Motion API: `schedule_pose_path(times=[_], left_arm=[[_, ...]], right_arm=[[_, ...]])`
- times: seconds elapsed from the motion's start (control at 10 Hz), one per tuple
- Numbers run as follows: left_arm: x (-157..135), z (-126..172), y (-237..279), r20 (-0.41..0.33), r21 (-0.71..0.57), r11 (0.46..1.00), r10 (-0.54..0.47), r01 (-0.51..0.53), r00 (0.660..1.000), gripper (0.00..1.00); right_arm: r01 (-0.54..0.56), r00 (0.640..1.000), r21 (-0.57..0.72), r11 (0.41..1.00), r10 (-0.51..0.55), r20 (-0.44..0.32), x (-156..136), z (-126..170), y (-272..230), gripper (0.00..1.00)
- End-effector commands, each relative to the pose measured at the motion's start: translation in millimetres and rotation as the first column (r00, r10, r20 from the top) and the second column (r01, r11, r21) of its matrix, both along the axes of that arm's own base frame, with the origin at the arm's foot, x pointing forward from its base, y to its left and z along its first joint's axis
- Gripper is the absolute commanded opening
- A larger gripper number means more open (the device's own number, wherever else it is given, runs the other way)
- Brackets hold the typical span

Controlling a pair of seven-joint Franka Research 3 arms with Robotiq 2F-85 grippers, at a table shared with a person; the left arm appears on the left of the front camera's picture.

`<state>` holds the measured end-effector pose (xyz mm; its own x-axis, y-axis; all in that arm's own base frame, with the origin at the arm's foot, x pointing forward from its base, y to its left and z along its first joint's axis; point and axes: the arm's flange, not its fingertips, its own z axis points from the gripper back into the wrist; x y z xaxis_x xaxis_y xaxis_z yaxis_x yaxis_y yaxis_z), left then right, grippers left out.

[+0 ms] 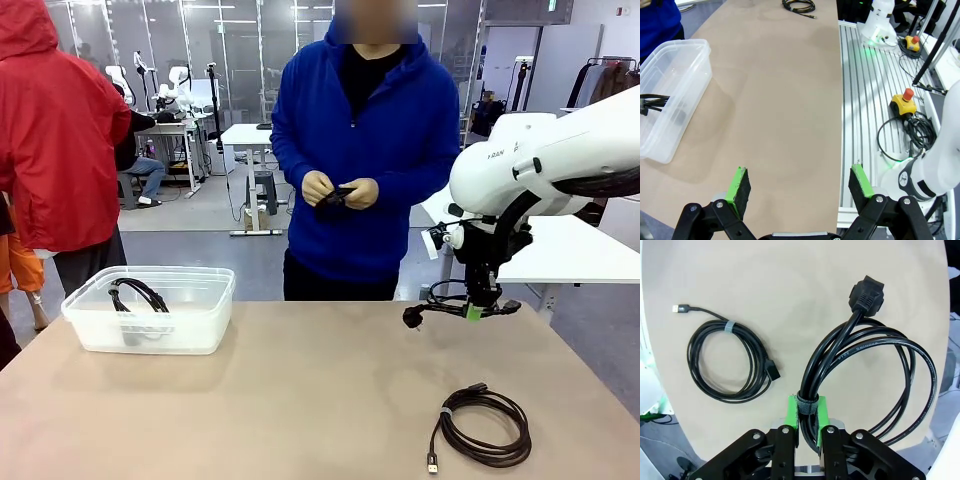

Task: Organize and store the cables.
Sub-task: Place the Power Cable into the Organizing box.

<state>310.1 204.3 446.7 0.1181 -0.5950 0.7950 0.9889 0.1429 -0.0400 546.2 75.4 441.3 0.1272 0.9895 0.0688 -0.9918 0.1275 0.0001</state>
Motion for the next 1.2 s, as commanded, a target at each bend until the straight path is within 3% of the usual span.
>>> schedule_pose_path(times=[0.0, 0.4, 0.5, 0.6, 0.8, 1.0, 1.1], left_arm=[[0, 2, -1, 0.009, -0.011, 1.0, 0.006, -0.006, 1.0, 1.0], [0, 2, -1, 0.009, -0.011, 1.0, 0.006, -0.006, 1.0, 1.0], [0, 2, -1, 0.009, -0.011, 1.0, 0.006, -0.006, 1.0, 1.0], [0, 2, -1, 0.009, -0.011, 1.0, 0.006, -0.006, 1.0, 1.0], [0, 2, -1, 0.009, -0.011, 1.0, 0.006, -0.006, 1.0, 1.0], [0, 2, -1, 0.009, -0.011, 1.0, 0.006, -0.006, 1.0, 1.0], [0, 2, -1, 0.009, -0.011, 1.0, 0.006, -0.006, 1.0, 1.0]], right_arm=[[0.003, 1.0, 0.003, 1.0, -0.003, -0.006, 7, -5, 4, 0.0], [0.003, 1.0, 0.003, 1.0, -0.003, -0.006, 7, -5, 4, 0.0], [-0.006, 1.0, 0.0, 1.0, 0.006, -0.016, 3, -10, 4, 0.18], [-0.048, 0.999, -0.008, 0.999, 0.048, 0.02, 6, -15, 27, 0.18], [-0.122, 0.989, -0.058, 0.991, 0.127, 0.081, -21, -5, 65, 0.18], [-0.138, 0.983, -0.01, 0.99, 0.138, 0.12, -44, 2, 92, 0.18], [-0.162, 0.984, -0.068, 0.984, 0.166, 0.058, -48, 0, 115, 0.18]])
